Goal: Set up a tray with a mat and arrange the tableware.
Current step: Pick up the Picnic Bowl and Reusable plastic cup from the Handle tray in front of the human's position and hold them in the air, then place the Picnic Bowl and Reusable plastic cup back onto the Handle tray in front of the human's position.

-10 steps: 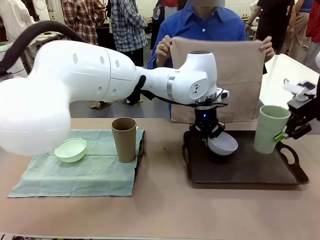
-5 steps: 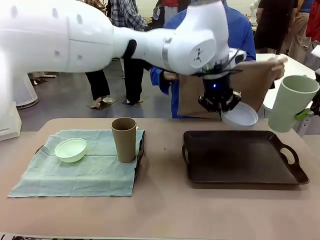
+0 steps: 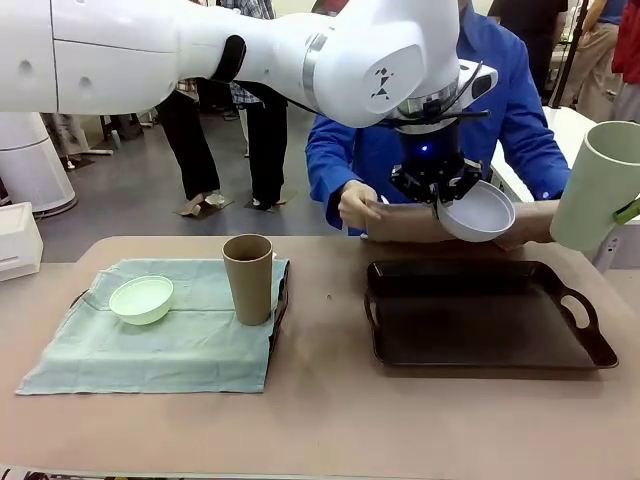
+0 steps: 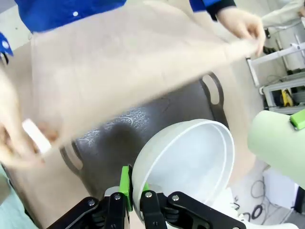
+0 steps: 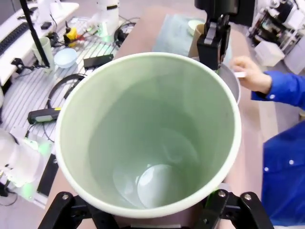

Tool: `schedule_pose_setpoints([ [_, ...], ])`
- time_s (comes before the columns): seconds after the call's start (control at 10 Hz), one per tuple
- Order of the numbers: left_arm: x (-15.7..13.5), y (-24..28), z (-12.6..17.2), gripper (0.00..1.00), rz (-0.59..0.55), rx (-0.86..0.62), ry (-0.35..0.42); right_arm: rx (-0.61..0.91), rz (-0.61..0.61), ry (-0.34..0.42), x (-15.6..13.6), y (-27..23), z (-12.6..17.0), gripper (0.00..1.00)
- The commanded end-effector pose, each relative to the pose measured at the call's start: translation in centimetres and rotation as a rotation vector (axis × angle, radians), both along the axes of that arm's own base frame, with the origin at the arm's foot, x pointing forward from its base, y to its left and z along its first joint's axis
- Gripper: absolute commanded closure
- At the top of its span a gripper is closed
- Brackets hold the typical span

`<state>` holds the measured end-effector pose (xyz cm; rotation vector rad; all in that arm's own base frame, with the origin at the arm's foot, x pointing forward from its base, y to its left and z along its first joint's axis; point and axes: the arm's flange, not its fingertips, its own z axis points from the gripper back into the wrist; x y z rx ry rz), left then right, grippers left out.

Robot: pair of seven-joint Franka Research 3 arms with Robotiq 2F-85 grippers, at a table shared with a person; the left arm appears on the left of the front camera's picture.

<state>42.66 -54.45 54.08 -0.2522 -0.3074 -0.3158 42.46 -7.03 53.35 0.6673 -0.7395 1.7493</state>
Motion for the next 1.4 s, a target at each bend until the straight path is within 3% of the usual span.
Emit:
schedule_pose_setpoints([
  [0.0, -0.09, -0.52, 0.29, 1.0, -0.018, -0.004, 0.003, 0.008, 0.001, 0.007, 0.61, 0.11, -0.59, 1.0],
  [1.3, -0.09, -0.52, 0.29, 1.0, -0.018, -0.004, 0.003, 0.008, 0.001, 0.007, 0.61, 0.11, -0.59, 1.0],
])
